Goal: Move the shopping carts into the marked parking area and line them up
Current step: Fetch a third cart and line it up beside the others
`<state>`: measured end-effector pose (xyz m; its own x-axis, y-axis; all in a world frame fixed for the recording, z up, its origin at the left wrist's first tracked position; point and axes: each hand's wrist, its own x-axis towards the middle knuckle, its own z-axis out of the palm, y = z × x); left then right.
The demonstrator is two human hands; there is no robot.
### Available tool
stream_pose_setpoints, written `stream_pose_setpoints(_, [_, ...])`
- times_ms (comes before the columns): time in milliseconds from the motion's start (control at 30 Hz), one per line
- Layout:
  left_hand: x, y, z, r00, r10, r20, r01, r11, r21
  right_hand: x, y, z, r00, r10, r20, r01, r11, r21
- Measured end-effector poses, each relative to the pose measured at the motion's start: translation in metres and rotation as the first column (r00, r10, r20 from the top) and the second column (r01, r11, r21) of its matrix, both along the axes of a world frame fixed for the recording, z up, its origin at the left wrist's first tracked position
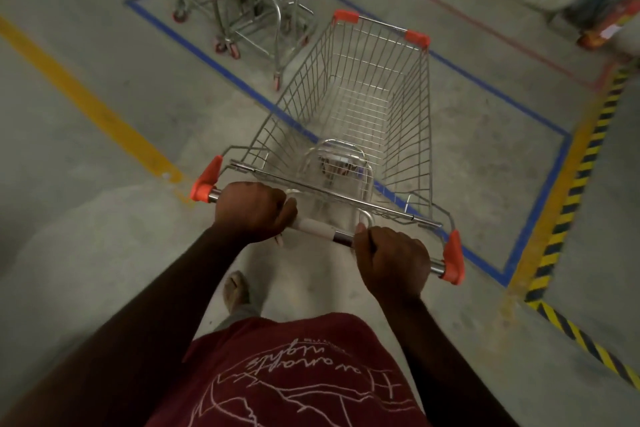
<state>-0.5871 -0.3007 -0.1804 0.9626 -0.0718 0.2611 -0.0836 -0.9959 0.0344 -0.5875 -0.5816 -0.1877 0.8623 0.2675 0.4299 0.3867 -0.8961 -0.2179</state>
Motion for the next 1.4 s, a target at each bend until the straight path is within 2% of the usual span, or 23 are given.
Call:
stream_pose_setpoints(100, [0.037, 0.042, -0.001, 0.986, -0.102, 0.13, 0.098, 0.994, 0.037, 0.028, 0.043, 0.004, 0.997, -0.073, -0.003, 0.073, 0.996, -0.058])
stream_pose_setpoints(167, [0.059, 0.066, -0.002, 0.938, -0.177, 0.298, 0.156, 0.984, 0.091, 0.046, 0.069, 0.006, 0.994, -0.105, 0.028, 0.107, 0.99, -0.096])
stream_pose_setpoints(233, [0.084, 0.091, -0.006, 0.896, -0.204, 0.394, 0.176, 0.979, 0.105, 0.064, 0.093, 0.006, 0.991, -0.128, 0.045, 0.132, 0.985, -0.109])
stream_pose_setpoints(367, [0.127, 0.128, -0.01, 0.813, -0.332, 0.479, 0.26, 0.942, 0.213, 0.099, 0.134, 0.004, 0.984, -0.168, 0.064, 0.174, 0.979, -0.102])
stream_pose_setpoints(467, [0.17, 0.155, -0.002, 0.775, -0.351, 0.525, 0.301, 0.936, 0.181, 0.134, 0.162, 0.002, 0.981, -0.176, 0.085, 0.183, 0.979, -0.091])
stream_pose_setpoints(633, [0.255, 0.201, -0.028, 0.84, -0.305, 0.45, 0.257, 0.952, 0.165, 0.207, 0.204, 0.003, 0.976, -0.204, 0.079, 0.213, 0.968, -0.134])
stream_pose_setpoints(767, [0.312, 0.223, -0.022, 0.838, -0.31, 0.449, 0.282, 0.951, 0.131, 0.26, 0.224, 0.012, 0.988, -0.141, 0.063, 0.148, 0.98, -0.131])
stream_pose_setpoints(833, [0.34, 0.232, -0.014, 0.842, -0.272, 0.465, 0.276, 0.959, 0.062, 0.287, 0.236, 0.017, 0.988, -0.147, 0.052, 0.152, 0.98, -0.127])
stream_pose_setpoints(1000, [0.407, 0.26, -0.014, 0.861, -0.275, 0.428, 0.289, 0.957, 0.034, 0.35, 0.262, 0.018, 0.987, -0.162, -0.004, 0.161, 0.982, -0.099])
stream_pose_setpoints(1067, [0.433, 0.27, -0.015, 0.847, -0.297, 0.442, 0.307, 0.95, 0.051, 0.373, 0.271, 0.015, 0.984, -0.177, -0.033, 0.173, 0.98, -0.098])
stream_pose_setpoints(1167, [0.472, 0.285, -0.016, 0.79, -0.398, 0.467, 0.366, 0.916, 0.161, 0.403, 0.288, 0.013, 0.972, -0.225, -0.064, 0.218, 0.97, -0.111])
stream_pose_setpoints(1233, [0.495, 0.294, -0.016, 0.831, -0.397, 0.39, 0.393, 0.915, 0.094, 0.419, 0.299, 0.012, 0.967, -0.249, -0.055, 0.241, 0.964, -0.114])
stream_pose_setpoints(1300, [0.517, 0.299, -0.013, 0.91, -0.345, 0.231, 0.371, 0.926, -0.076, 0.433, 0.309, 0.013, 0.953, -0.3, -0.046, 0.292, 0.948, -0.127])
stream_pose_setpoints(1400, [0.541, 0.304, -0.006, 0.932, -0.347, 0.106, 0.36, 0.921, -0.15, 0.447, 0.322, 0.013, 0.922, -0.388, -0.02, 0.381, 0.914, -0.141])
